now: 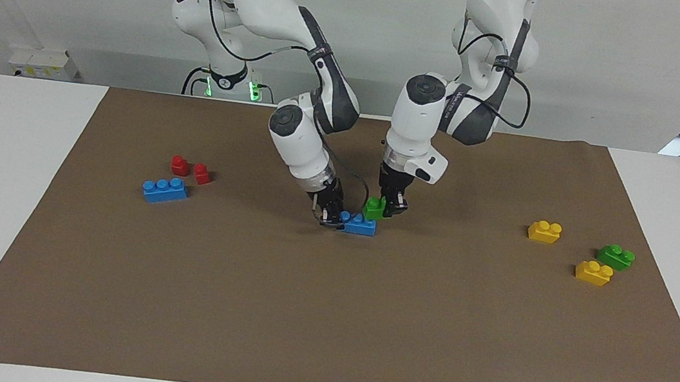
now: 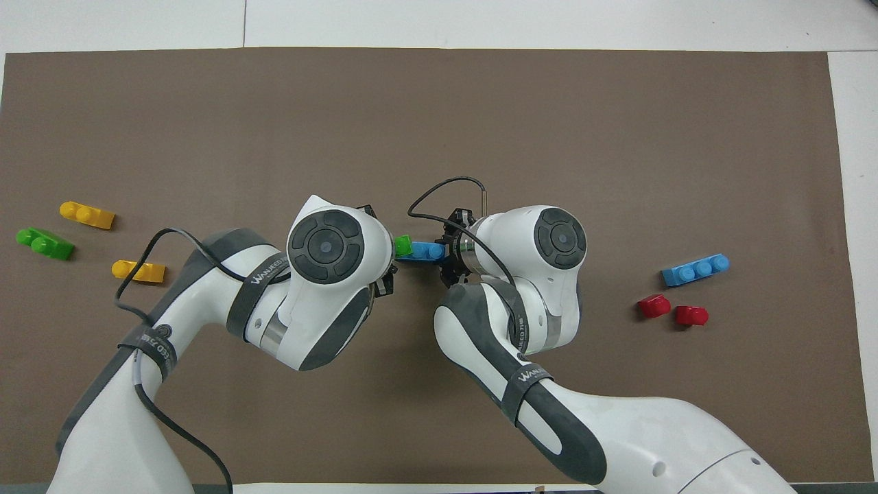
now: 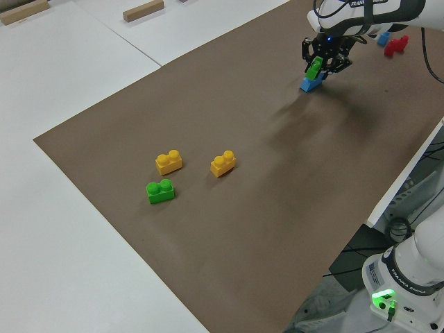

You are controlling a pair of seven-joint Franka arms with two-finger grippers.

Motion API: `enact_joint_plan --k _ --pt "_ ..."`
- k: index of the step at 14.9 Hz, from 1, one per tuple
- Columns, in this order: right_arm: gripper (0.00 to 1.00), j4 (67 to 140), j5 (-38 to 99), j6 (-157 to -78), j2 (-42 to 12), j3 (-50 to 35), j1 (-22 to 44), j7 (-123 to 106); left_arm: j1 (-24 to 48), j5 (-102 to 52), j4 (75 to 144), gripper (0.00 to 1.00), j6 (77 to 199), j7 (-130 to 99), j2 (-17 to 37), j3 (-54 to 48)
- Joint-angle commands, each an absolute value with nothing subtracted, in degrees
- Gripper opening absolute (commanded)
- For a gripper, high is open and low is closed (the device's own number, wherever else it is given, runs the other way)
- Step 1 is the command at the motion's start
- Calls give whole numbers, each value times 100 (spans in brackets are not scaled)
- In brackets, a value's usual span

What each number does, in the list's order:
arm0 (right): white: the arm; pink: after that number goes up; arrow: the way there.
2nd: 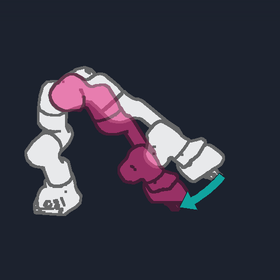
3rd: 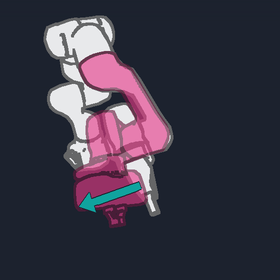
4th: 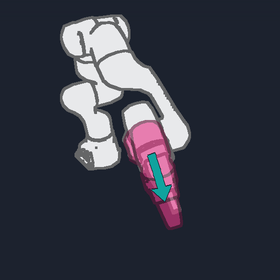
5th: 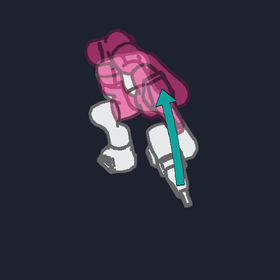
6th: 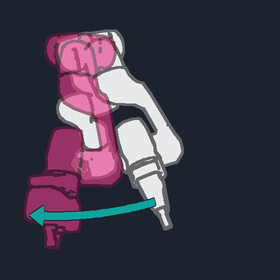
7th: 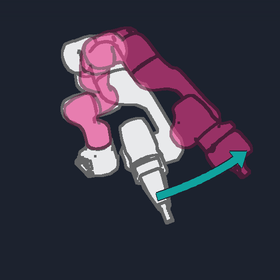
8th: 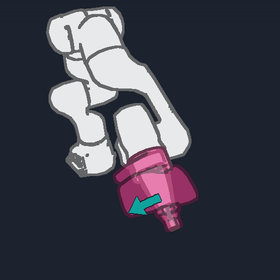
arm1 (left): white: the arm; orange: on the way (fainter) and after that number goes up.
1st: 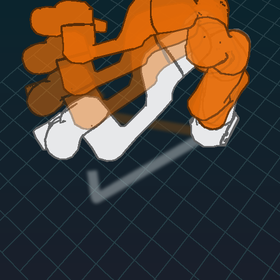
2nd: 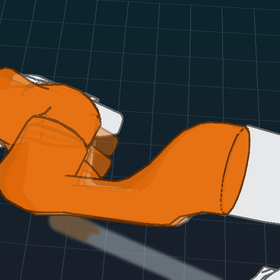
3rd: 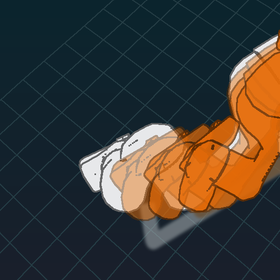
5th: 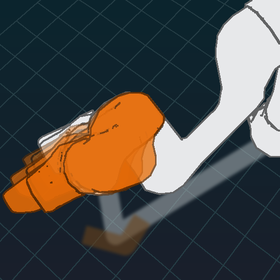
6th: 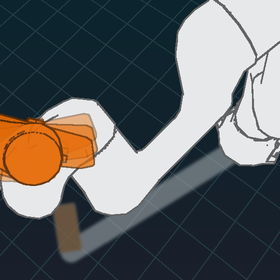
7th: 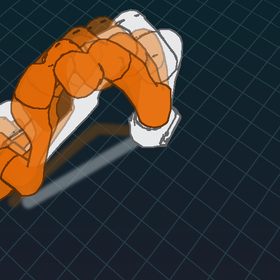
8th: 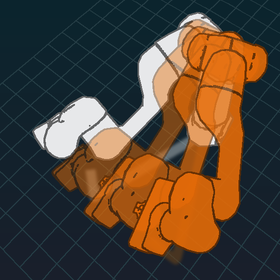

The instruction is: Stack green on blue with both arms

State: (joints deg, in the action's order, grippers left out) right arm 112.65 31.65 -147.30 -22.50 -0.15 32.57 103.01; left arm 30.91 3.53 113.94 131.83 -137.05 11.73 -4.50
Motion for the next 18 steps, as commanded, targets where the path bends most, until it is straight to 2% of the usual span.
enact_joint_plan --k 1,3,18 --pt "0 11364 3076 -15037 -2338 26 3313 10415 3217 510 11171 0 13219 -13896 1380 -360" --pt "0 11461 3076 -15266 -2338 18 3313 10363 3304 518 11162 0 13228 -13939 1467 -352" --pt "0 11461 3076 -15284 -2347 17 3243 10248 3507 870 11083 0 13148 -13931 1837 -360"
